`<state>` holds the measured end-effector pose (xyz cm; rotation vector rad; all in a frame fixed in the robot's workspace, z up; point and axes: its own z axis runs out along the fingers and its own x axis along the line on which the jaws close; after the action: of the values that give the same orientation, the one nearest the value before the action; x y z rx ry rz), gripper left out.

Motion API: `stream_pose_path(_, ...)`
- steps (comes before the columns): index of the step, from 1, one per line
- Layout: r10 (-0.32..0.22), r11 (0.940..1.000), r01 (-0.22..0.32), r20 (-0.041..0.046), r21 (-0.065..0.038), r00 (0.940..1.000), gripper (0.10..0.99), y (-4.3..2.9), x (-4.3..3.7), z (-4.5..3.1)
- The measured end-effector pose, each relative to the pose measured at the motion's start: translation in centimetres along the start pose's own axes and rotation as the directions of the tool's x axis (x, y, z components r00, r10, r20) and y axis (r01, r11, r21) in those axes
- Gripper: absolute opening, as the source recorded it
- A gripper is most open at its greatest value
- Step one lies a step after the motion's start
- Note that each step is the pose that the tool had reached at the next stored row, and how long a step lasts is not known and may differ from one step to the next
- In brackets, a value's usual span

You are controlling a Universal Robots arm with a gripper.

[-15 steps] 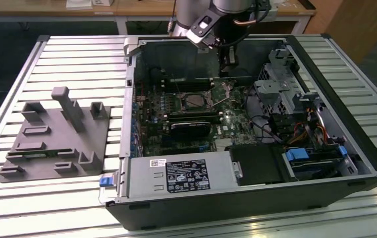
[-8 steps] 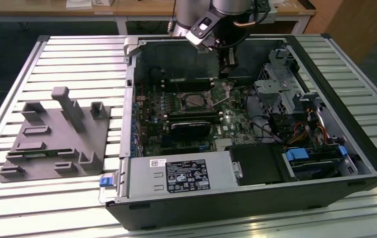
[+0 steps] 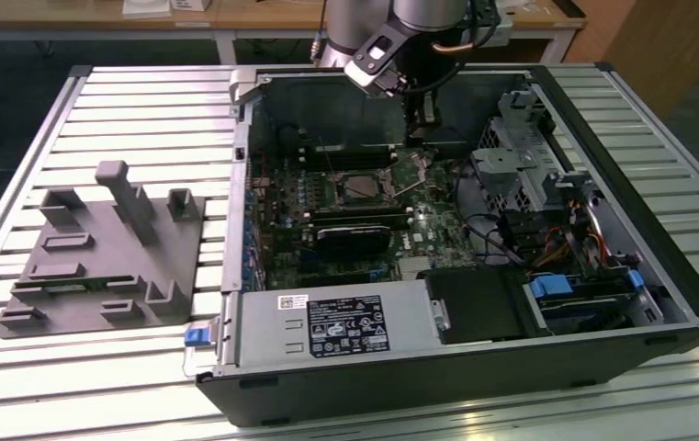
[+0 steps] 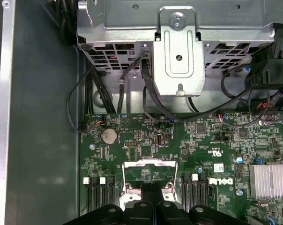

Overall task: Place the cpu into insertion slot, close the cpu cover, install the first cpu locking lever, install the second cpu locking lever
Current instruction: 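Close the cpu cover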

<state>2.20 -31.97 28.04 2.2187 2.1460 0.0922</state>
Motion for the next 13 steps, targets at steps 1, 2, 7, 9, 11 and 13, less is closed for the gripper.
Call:
stream_pose_path(1,0.000,1.0000,0.000,0.0002,0.000,1.0000,0.106,0.00,0.00,0.02)
stream_pose_path(2,0.000,1.0000,0.000,0.0003,0.000,1.0000,0.106,0.00,0.00,0.02)
stream_pose_path(7,0.000,1.0000,0.000,0.0001,0.000,1.0000,0.106,0.00,0.00,0.05)
stream_pose_path(9,0.000,1.0000,0.000,-0.0002,0.000,1.0000,0.106,-0.02,0.00,0.23)
stream_pose_path(11,0.000,1.0000,0.000,0.0000,0.000,1.0000,0.106,-0.03,0.00,0.45)
stream_pose_path(13,0.000,1.0000,0.000,0.0001,0.000,1.0000,0.106,-0.05,0.00,0.67)
